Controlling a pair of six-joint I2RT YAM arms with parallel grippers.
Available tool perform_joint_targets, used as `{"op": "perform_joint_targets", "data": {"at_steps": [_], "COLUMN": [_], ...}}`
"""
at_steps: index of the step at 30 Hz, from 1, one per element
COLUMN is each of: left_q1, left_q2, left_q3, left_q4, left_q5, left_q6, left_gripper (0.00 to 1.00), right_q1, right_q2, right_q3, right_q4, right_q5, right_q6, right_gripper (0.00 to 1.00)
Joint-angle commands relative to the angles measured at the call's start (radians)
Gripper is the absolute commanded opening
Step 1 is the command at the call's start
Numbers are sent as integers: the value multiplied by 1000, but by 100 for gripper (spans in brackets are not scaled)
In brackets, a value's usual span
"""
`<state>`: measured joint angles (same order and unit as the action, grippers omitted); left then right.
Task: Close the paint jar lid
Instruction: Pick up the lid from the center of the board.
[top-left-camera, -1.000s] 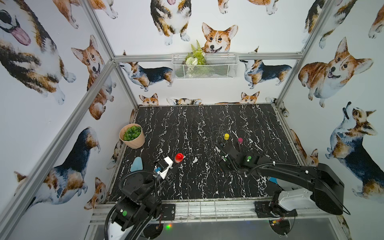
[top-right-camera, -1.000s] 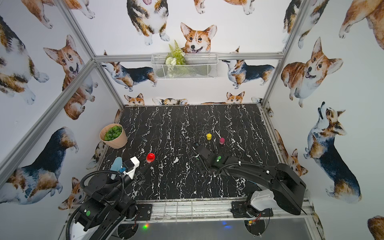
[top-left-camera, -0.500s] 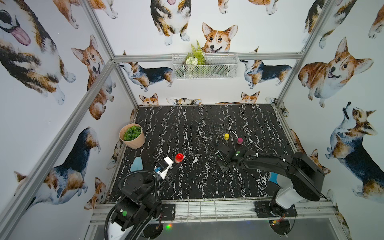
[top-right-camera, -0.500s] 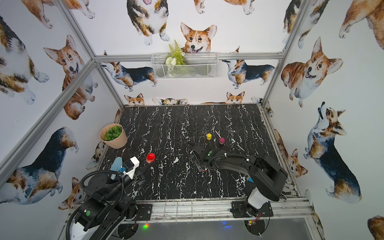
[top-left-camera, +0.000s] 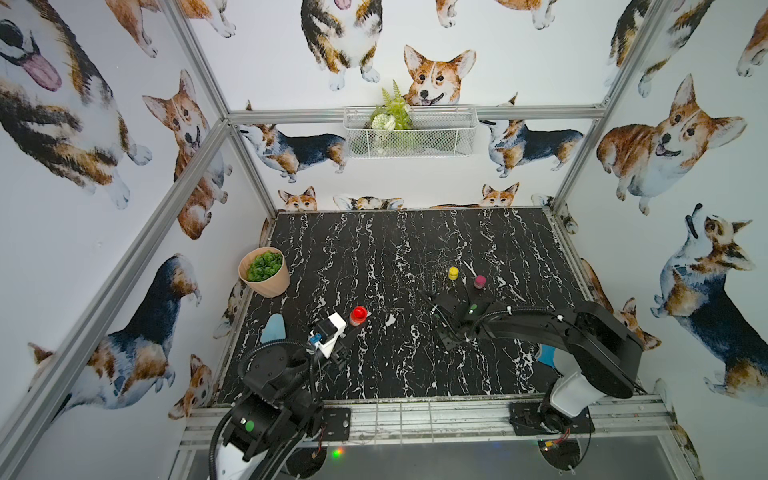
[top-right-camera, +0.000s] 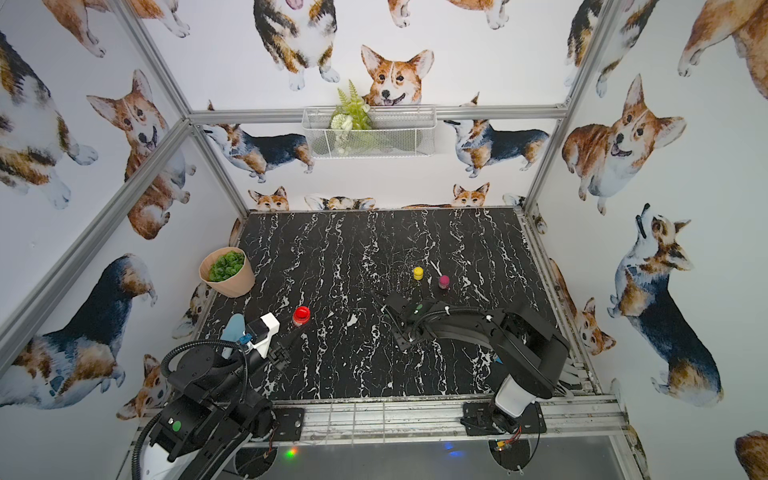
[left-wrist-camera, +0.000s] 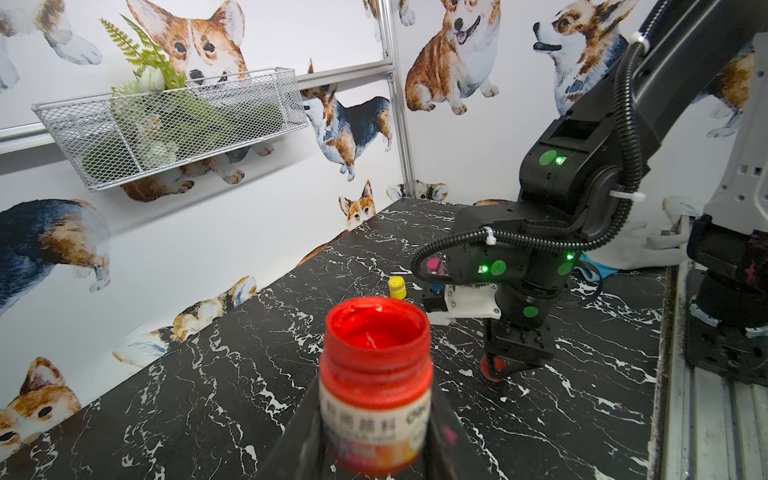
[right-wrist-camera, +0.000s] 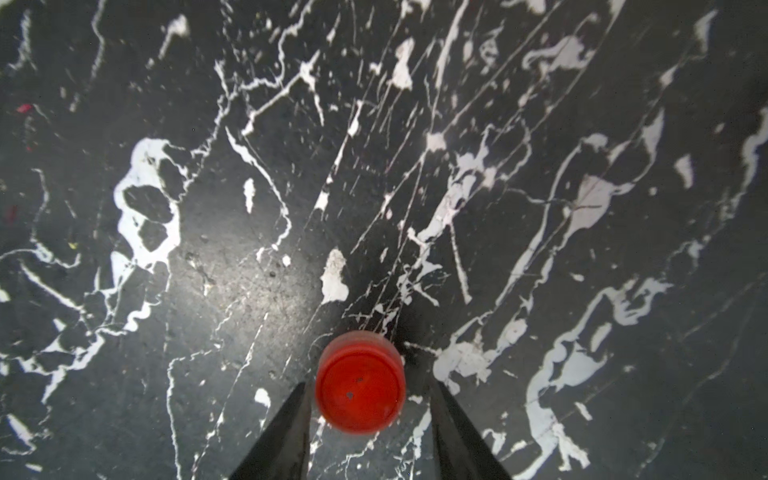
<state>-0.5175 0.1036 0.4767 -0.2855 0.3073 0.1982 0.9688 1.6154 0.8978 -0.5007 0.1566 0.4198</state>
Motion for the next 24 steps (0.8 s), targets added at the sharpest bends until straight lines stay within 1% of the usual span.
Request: {"op": "perform_joint_targets", "data": {"at_steps": [1, 12, 19, 24], "left_q1": [2, 2, 2, 2], "left_q2": [2, 2, 5, 9], "left_q3": [0, 2, 2, -1], "left_q4": [15, 14, 14, 15], "left_q5": [10, 10, 13, 14], "left_q6": [6, 7, 6, 7], "left_gripper": [33, 33, 33, 33], "right_q1": [1, 2, 2, 2], "right_q2": [8, 8, 4, -49], "right_q3": [3, 12, 15, 21], "right_q4": [-4, 4, 2, 5], "right_q5": [-9, -10, -14, -29], "right_q6": [24, 17, 14, -23], "right_gripper": [47, 37, 32, 31]}}
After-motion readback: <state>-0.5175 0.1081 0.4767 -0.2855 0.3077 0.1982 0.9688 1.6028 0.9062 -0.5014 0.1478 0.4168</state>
